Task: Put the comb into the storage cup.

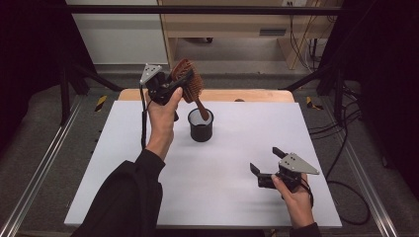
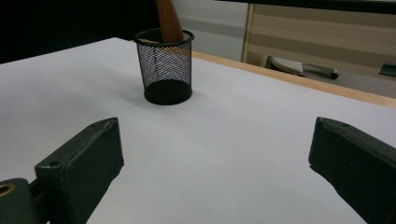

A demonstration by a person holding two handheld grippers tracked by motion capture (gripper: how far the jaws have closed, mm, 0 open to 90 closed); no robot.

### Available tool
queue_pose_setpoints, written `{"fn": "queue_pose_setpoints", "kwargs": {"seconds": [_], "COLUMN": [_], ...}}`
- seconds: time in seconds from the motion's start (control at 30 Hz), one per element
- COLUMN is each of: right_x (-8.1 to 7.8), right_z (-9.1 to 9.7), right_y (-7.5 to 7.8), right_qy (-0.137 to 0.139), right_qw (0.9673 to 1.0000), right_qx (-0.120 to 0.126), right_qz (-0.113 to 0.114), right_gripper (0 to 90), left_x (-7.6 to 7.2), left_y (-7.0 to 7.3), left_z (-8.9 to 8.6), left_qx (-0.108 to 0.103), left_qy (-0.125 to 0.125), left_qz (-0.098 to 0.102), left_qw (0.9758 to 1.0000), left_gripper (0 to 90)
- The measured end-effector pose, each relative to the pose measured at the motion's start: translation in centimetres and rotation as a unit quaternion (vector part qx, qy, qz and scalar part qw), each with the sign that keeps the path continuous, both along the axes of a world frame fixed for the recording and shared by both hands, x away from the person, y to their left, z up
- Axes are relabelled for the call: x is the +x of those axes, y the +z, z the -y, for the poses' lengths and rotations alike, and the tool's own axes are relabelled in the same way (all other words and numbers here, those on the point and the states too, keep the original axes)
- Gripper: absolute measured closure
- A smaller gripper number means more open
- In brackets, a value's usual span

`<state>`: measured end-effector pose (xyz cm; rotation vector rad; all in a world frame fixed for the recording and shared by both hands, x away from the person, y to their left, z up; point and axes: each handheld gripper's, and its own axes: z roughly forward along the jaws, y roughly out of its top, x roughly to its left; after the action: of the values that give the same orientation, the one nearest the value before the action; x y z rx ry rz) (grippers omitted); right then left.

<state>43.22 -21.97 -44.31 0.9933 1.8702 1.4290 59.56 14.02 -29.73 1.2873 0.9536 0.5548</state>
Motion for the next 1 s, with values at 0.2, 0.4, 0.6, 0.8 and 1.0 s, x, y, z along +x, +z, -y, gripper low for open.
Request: {"fn": "queue_pose_setpoints", "kwargs": {"seconds": [0.2,0.4,0.6,0.8,1.0], "right_x": [0.0,0.0,0.0,0.0,0.0], "right_z": [0.0,0.0,0.0,-0.1,0.0], "right_y": [0.0,0.0,0.0,0.0,0.0], "right_qy": [0.002,0.002,0.003,0.003,0.004], "right_qw": [1.0000,1.0000,1.0000,1.0000,1.0000], "right_qx": [-0.001,-0.002,-0.006,-0.006,-0.005], "right_qz": [0.001,0.001,0.003,0.003,0.004], "right_gripper": [3.3,3.2,3.2,3.3,3.2], "left_x": [0.1,0.2,0.2,0.2,0.1], "left_y": [-0.4,-0.7,-1.1,-1.5,-1.5], "left_z": [0.1,0.2,0.1,0.2,0.2], "left_qx": [0.005,0.012,0.020,0.027,0.033], "left_qy": [0.002,0.001,0.001,0.000,0.002], "left_qz": [-0.003,-0.005,-0.005,-0.008,-0.009], "left_qw": [1.0000,0.9999,0.9998,0.9996,0.9994], "left_gripper": [50.8,50.8,50.8,50.8,50.8]}}
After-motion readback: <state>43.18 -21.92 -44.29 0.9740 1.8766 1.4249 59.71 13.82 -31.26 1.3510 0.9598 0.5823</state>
